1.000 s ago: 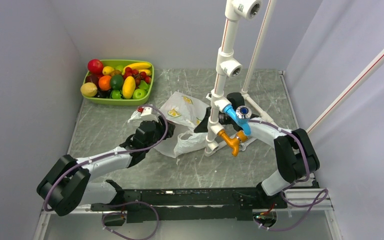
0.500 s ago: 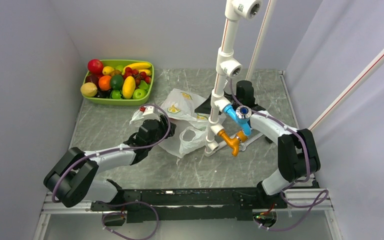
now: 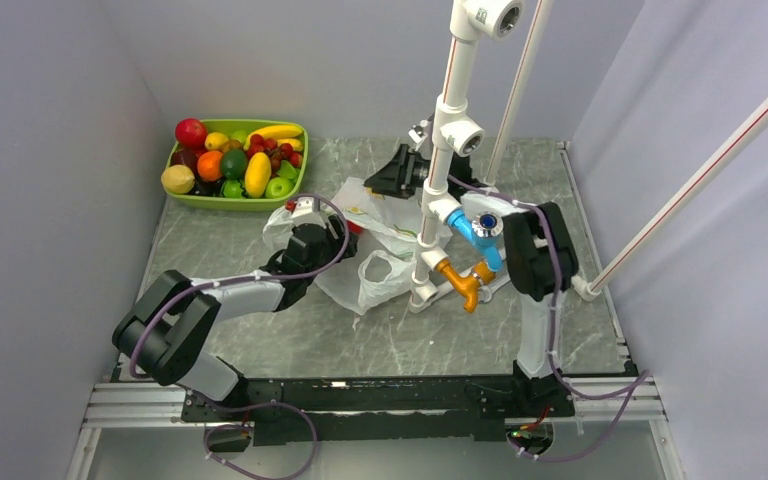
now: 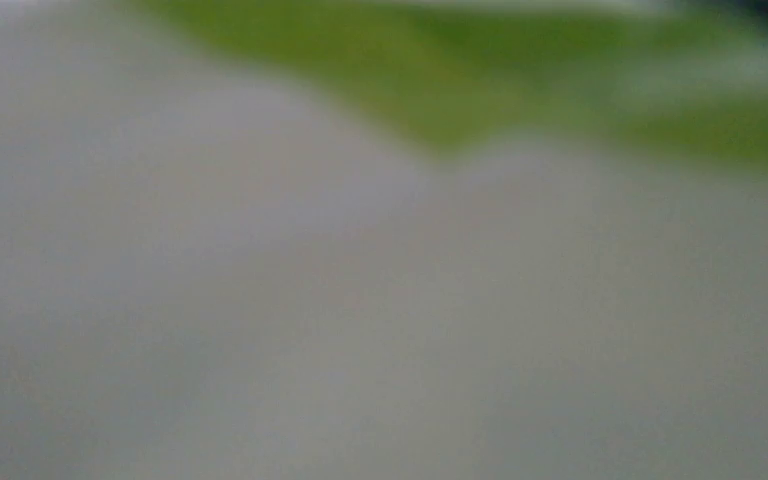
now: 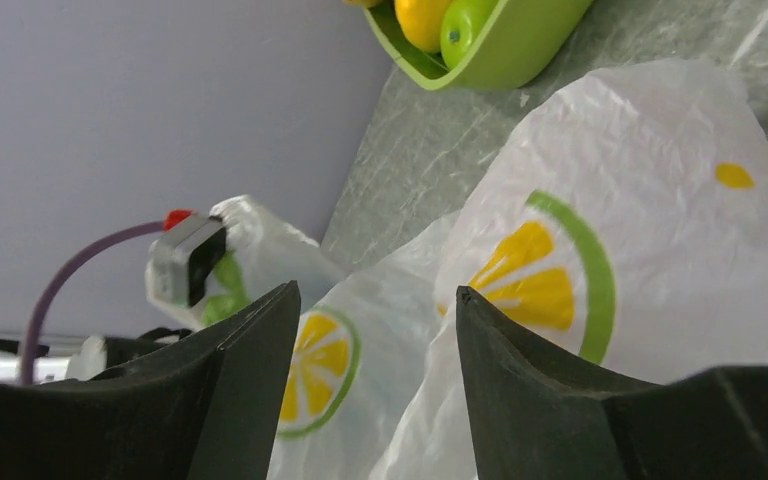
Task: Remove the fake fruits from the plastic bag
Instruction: Take out the fake fruit from the plastic bag.
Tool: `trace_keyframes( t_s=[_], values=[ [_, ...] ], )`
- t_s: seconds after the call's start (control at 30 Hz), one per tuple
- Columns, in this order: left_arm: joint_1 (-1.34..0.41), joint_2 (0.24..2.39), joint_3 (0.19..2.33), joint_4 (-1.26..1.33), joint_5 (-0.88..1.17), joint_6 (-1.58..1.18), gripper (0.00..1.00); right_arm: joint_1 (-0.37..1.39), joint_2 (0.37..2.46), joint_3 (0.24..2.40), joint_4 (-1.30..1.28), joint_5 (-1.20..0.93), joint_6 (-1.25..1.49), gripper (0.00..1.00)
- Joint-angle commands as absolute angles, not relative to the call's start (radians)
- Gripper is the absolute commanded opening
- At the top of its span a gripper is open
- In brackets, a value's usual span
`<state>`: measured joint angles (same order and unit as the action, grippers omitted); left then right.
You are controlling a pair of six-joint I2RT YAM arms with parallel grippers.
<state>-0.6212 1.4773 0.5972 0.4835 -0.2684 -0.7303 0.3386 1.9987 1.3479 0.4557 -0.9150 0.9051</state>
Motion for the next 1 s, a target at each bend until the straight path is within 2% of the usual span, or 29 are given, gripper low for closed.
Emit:
trace_keyframes(
  t_s=[0.0, 0.2, 0.33, 0.4, 0.47, 0.53, 0.63, 0.8, 0.97],
  values=[
    [-0.615, 1.515, 0.652, 0.533, -0.307, -0.722, 0.74, 0.374, 2.124, 1.487, 0.543, -0.91, 0.983, 0.61],
    [-0.613, 1.537, 0.679, 0.514, -0.338, -0.665, 0.76, 0.414, 2.278, 1.634, 0.453, -0.901, 0.949, 0.56],
    [-0.613, 1.536, 0.668, 0.532, -0.328, -0.655, 0.65, 0.419, 2.336, 1.659, 0.411, -0.873, 0.928, 0.55],
    [-0.613, 1.555, 0.685, 0.502, -0.319, -0.662, 0.65, 0.424, 2.356, 1.664, 0.388, -0.867, 0.929, 0.54],
    [-0.61, 1.583, 0.716, 0.456, -0.304, -0.682, 0.69, 0.426, 2.363, 1.646, 0.402, -0.861, 0.947, 0.54],
    [-0.609, 1.602, 0.744, 0.427, -0.305, -0.695, 0.77, 0.429, 2.36, 1.617, 0.405, -0.853, 0.961, 0.53],
    [-0.605, 1.62, 0.772, 0.387, -0.324, -0.692, 0.8, 0.436, 2.35, 1.592, 0.404, -0.859, 0.963, 0.52],
    [-0.6, 1.663, 0.827, 0.301, -0.355, -0.691, 0.92, 0.452, 2.335, 1.565, 0.361, -0.854, 0.937, 0.5],
    [-0.57, 1.703, 0.877, 0.259, -0.33, -0.7, 0.95, 0.46, 2.35, 1.556, 0.329, -0.854, 0.938, 0.43]
  ],
)
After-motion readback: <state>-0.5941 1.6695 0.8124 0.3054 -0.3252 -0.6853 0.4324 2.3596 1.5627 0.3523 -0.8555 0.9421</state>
